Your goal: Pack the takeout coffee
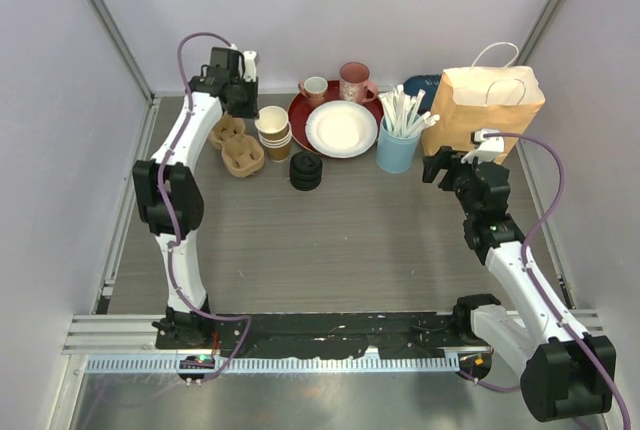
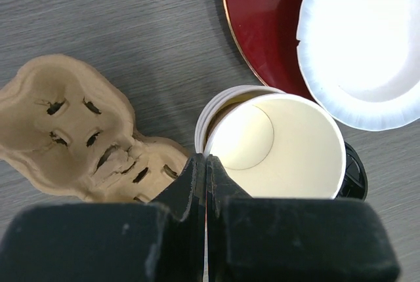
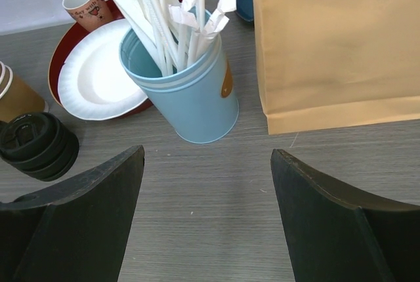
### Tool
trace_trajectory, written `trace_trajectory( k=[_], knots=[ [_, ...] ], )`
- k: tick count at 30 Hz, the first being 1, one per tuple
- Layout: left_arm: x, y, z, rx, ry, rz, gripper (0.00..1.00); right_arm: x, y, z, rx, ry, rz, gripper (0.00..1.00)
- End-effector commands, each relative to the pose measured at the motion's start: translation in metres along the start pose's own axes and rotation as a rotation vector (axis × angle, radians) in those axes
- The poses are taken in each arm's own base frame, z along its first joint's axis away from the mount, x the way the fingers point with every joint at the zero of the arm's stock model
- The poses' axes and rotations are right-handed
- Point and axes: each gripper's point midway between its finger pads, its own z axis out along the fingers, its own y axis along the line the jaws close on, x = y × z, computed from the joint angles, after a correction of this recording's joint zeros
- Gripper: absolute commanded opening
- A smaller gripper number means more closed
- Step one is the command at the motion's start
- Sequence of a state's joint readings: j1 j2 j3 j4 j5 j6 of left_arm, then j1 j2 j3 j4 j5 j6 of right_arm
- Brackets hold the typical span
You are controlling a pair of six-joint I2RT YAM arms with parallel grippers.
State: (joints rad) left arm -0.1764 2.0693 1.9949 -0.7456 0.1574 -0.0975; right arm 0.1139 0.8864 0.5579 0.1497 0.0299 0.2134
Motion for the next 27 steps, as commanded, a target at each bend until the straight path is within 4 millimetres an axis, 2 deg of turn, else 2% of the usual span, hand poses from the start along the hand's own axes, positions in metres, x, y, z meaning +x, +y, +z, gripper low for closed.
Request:
trace_trajectory(
  k=[1,3,4,6,7,10,12,13,14,15,16,17,18,20,21,22,23,24,27],
  knots=[
    [-0.055,-0.015,-0.065,0.034,-0.183,0.008,0.0,-0.032,0.016,0.0,-0.046,-0.053,-0.004,0.83],
    [-0.065,-0.017,-0.08,0.031,-0.216,0.013,0.0,-0.035,0.018,0.0,-0.05,-0.05,-0.008,0.83],
    [-0.075,-0.019,-0.095,0.033,-0.249,0.02,0.0,-0.038,0.025,-0.002,-0.083,-0.05,-0.007,0.83],
    [-0.079,-0.024,-0.109,0.042,-0.264,0.03,0.0,-0.039,0.027,-0.002,-0.092,-0.044,-0.013,0.83],
    [-0.084,-0.028,-0.122,0.052,-0.286,0.039,0.0,-0.042,0.028,-0.003,-0.095,-0.049,-0.011,0.83],
    [-0.088,-0.035,-0.148,0.073,-0.316,0.053,0.0,-0.046,0.032,-0.005,-0.109,-0.054,-0.012,0.83],
    [-0.079,-0.045,-0.159,0.109,-0.298,0.061,0.0,-0.048,0.034,-0.005,-0.114,-0.049,-0.011,0.83],
    [-0.071,-0.055,-0.171,0.142,-0.284,0.077,0.0,-0.049,0.035,-0.005,-0.118,-0.05,-0.009,0.83],
    [-0.061,-0.075,-0.173,0.174,-0.265,0.135,0.0,-0.05,0.035,-0.006,-0.117,-0.045,-0.008,0.83],
    [-0.038,-0.085,-0.163,0.189,-0.205,0.17,0.0,-0.053,0.036,-0.007,-0.121,-0.05,-0.003,0.83],
    [-0.026,-0.095,-0.17,0.187,-0.192,0.212,0.0,-0.055,0.038,-0.007,-0.125,-0.051,0.0,0.83],
    [-0.01,-0.113,-0.165,0.218,-0.158,0.282,0.0,-0.056,0.039,-0.008,-0.127,-0.049,0.001,0.83],
    [0.02,-0.141,-0.154,0.281,-0.085,0.337,0.0,-0.06,0.04,-0.009,-0.129,-0.055,0.01,0.83],
    [0.049,-0.173,-0.15,0.368,-0.022,0.393,0.0,-0.062,0.041,-0.01,-0.13,-0.056,0.018,0.83],
    [0.071,-0.197,-0.146,0.418,0.024,0.445,0.0,-0.067,0.041,-0.011,-0.129,-0.066,0.023,0.83],
    [0.079,-0.208,-0.142,0.438,0.033,0.472,0.0,-0.068,0.041,-0.011,-0.124,-0.068,0.03,0.83],
    [0.094,-0.214,-0.128,0.442,0.075,0.486,0.0,-0.068,0.04,-0.012,-0.117,-0.064,0.035,0.83],
    [0.101,-0.233,-0.124,0.474,0.066,0.524,0.0,-0.069,0.04,-0.013,-0.115,-0.067,0.037,0.84],
    [0.126,-0.257,-0.1,0.511,0.107,0.574,0.0,-0.07,0.036,-0.015,-0.095,-0.068,0.027,0.84]
  ],
)
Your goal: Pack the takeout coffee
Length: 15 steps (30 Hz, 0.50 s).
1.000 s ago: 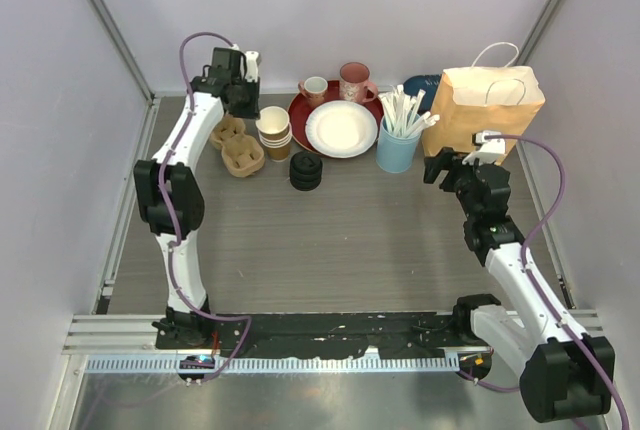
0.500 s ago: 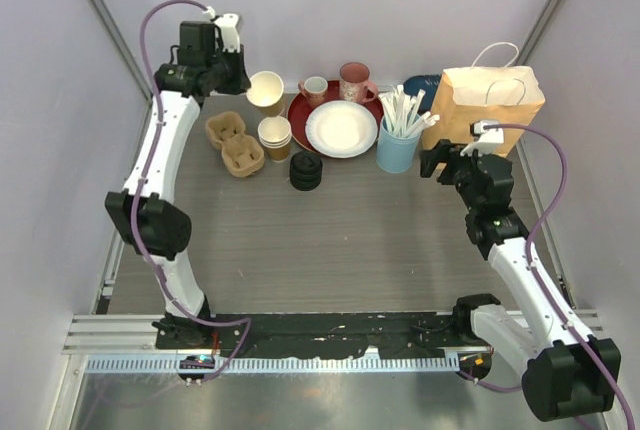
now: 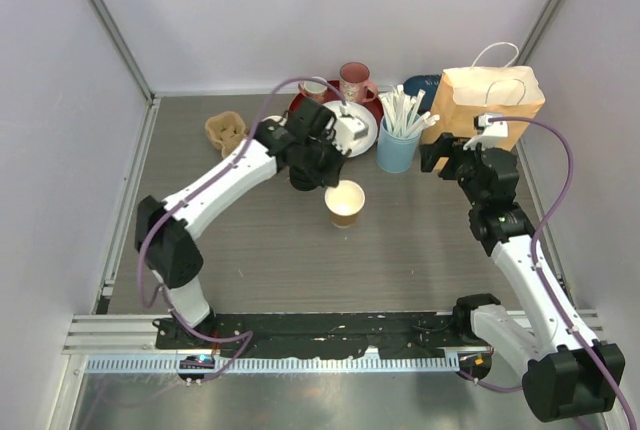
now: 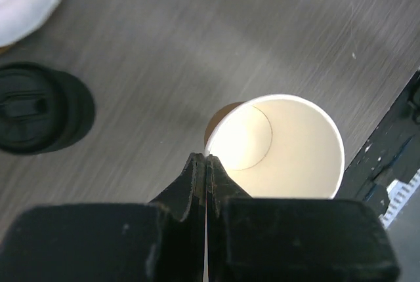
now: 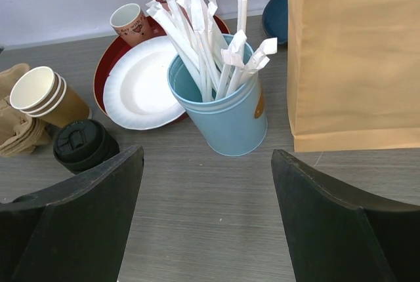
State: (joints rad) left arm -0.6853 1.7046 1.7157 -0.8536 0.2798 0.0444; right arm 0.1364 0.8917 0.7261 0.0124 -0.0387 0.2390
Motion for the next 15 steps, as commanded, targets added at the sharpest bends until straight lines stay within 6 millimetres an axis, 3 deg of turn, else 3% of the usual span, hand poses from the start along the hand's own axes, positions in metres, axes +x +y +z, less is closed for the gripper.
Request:
trace_trajectory(
  k=[1,7,15],
  knots=[
    [0.006,-0.018,0.039,0.056,0.022,0.077,0.0,-0.02,0.003,-0.009,0.014,-0.032,0.0,0.84],
    [-0.001,-0.02,0.078,0.072,0.008,0.088,0.0,-0.017,0.001,-0.015,0.022,-0.025,-0.015,0.84],
    [0.004,0.002,0.106,0.003,0.01,0.132,0.0,-0.014,0.001,-0.015,0.015,-0.018,-0.027,0.85]
  ],
)
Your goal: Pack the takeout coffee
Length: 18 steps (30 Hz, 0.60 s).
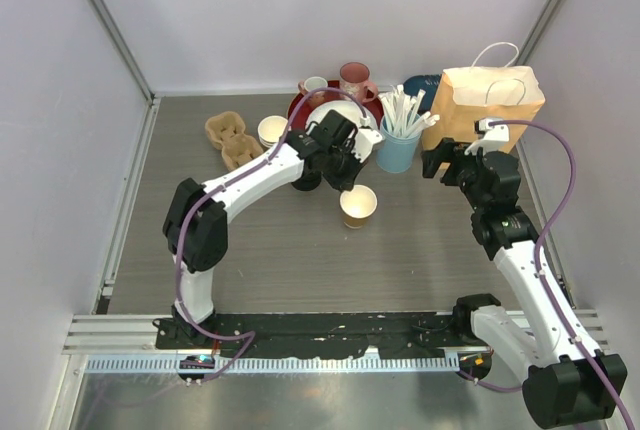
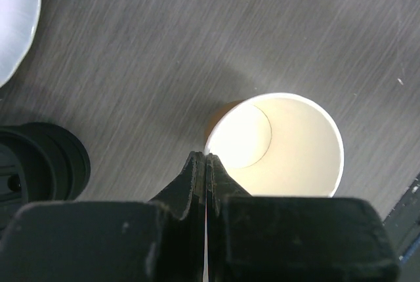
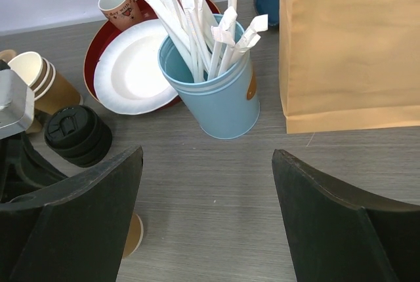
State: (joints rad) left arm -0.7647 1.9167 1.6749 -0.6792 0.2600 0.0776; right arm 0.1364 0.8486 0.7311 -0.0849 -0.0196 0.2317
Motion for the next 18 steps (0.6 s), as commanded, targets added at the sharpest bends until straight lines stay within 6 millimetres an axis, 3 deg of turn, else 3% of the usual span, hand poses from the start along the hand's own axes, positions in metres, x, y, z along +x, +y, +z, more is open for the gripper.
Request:
trace_trajectory(
  k=[1,10,18],
  knots=[
    [-0.018,0.013,0.01,-0.046,-0.068,0.062,0.0,-0.021,0.006,-0.003,-0.017,-0.059,-0.022,0.85],
    [-0.038,0.043,0.014,-0.093,-0.115,0.026,0.0,-0.019,0.008,-0.004,-0.028,-0.054,-0.026,0.85],
    [-0.031,0.066,0.03,-0.1,-0.09,-0.009,0.0,-0.018,0.007,-0.003,-0.029,-0.051,-0.03,0.85]
  ],
)
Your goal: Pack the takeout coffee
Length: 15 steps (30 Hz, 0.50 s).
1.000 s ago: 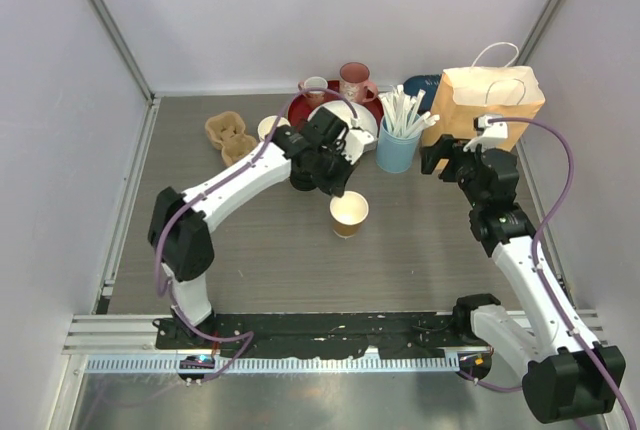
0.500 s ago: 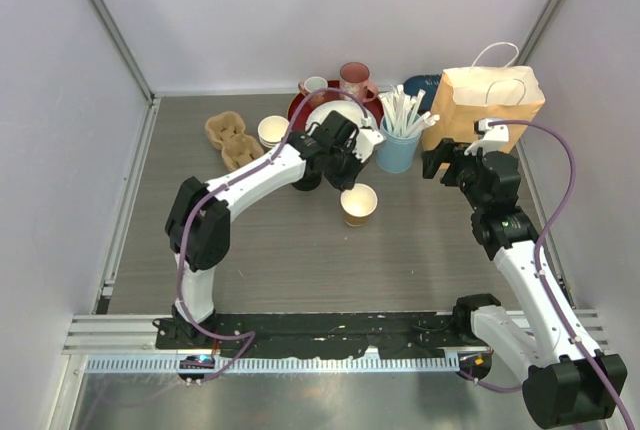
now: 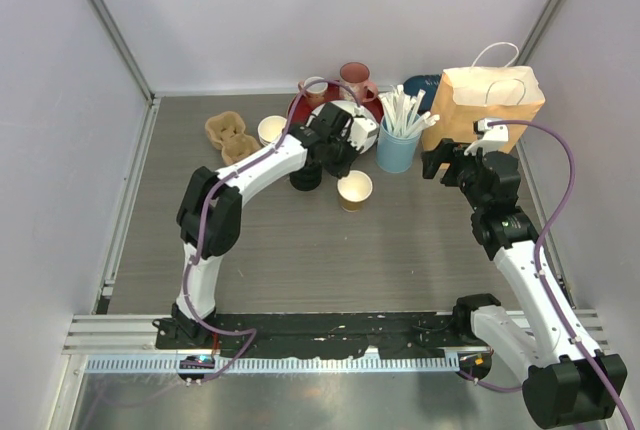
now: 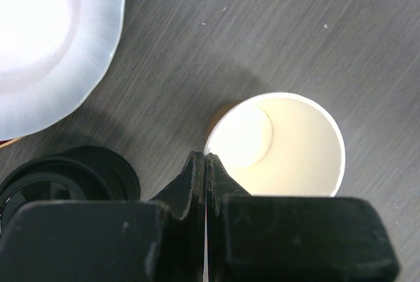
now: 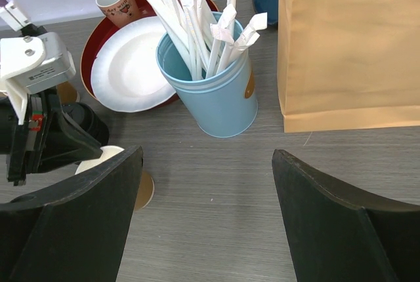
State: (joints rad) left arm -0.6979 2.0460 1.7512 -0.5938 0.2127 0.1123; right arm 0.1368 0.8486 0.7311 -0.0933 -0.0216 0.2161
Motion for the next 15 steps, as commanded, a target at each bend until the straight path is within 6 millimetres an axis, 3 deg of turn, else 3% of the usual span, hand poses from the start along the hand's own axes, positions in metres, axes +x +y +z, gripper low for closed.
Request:
trace_trajectory(
  k=[1,5,8,9,12,15],
  knots=[
    [-0.022,0.012,0.001,-0.009,-0.06,-0.007,0.0,-0.02,0.007,-0.003,-0.027,-0.06,-0.016,0.85],
    [-0.017,0.005,0.001,0.034,-0.038,-0.002,0.0,-0.019,0.007,-0.002,-0.025,-0.056,-0.018,0.85],
    [-0.017,0.006,-0.002,0.032,-0.04,0.01,0.26,-0.02,0.009,-0.001,-0.033,-0.053,-0.018,0.85],
    [-0.021,0.008,-0.006,0.026,-0.05,0.011,0.39,-0.02,0.01,-0.001,-0.037,-0.053,-0.018,0.85],
    [-0.04,0.014,-0.028,0.013,-0.093,-0.004,0.56,-0.02,0.011,0.0,-0.043,-0.05,-0.018,0.85],
    [-0.065,0.025,-0.064,-0.014,-0.152,-0.033,0.64,-0.019,0.01,0.0,-0.044,-0.047,-0.021,0.85]
  ],
)
